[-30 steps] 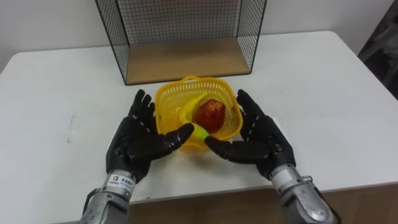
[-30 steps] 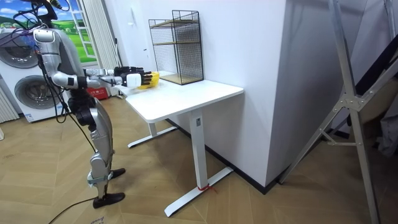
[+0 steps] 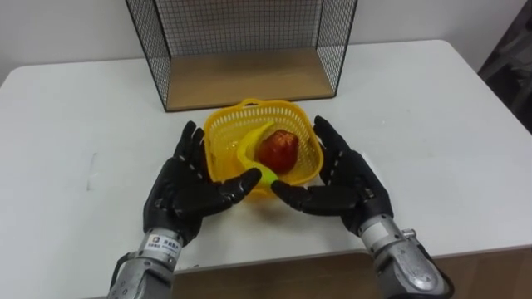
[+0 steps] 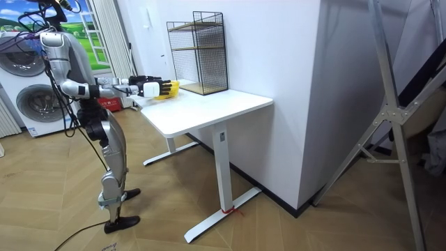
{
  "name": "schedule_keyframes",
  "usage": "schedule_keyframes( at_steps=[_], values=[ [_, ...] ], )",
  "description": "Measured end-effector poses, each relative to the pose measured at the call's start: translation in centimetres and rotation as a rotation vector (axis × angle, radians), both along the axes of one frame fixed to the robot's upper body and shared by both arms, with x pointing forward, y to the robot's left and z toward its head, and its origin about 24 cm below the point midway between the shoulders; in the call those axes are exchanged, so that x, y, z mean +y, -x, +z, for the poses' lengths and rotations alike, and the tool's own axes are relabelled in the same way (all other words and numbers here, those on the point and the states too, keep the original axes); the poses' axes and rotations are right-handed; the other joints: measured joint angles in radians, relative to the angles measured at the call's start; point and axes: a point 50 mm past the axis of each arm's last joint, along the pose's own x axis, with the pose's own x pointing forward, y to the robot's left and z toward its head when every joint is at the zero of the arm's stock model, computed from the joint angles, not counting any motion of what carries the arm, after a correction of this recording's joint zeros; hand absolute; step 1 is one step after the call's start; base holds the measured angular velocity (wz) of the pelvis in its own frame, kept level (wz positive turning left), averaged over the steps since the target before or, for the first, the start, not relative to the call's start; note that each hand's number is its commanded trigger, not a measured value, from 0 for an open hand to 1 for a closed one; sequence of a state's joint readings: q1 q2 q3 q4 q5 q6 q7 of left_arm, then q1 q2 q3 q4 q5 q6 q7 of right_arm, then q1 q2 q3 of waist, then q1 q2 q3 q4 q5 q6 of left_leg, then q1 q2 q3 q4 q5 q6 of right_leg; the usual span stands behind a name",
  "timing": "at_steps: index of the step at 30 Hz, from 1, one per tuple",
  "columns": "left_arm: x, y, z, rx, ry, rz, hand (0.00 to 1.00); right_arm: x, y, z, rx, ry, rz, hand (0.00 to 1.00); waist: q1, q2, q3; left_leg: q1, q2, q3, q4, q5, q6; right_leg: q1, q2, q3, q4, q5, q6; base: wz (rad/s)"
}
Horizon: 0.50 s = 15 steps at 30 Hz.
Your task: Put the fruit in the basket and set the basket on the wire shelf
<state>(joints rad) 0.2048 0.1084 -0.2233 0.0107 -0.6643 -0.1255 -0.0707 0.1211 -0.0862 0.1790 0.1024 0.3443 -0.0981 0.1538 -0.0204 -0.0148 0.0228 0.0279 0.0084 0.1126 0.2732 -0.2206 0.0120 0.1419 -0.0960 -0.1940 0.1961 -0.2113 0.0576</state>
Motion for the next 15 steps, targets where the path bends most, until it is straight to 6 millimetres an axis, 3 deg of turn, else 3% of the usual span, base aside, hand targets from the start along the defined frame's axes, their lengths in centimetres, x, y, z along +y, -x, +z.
schedule_keyframes(
  at_steps=[12,15],
  values=[
    [0.0,-0.1,0.1,-0.006,-0.002,-0.002,0.00,0.1,-0.2,0.2,-0.010,0.001,0.004,0.00,0.000,-0.003,-0.0048,-0.017,0.002,-0.002,0.014,0.000,0.000,-0.015,0.000,-0.001,0.011,0.000,0.000,0.00],
    [-0.2,-0.9,1.4,-0.065,0.003,-0.008,0.00,0.2,-0.9,1.5,-0.062,-0.001,-0.002,0.00,-0.001,-0.003,-0.0048,-0.036,0.002,-0.006,0.031,0.000,0.000,-0.024,0.000,-0.002,0.012,0.000,0.000,0.03]
  ],
)
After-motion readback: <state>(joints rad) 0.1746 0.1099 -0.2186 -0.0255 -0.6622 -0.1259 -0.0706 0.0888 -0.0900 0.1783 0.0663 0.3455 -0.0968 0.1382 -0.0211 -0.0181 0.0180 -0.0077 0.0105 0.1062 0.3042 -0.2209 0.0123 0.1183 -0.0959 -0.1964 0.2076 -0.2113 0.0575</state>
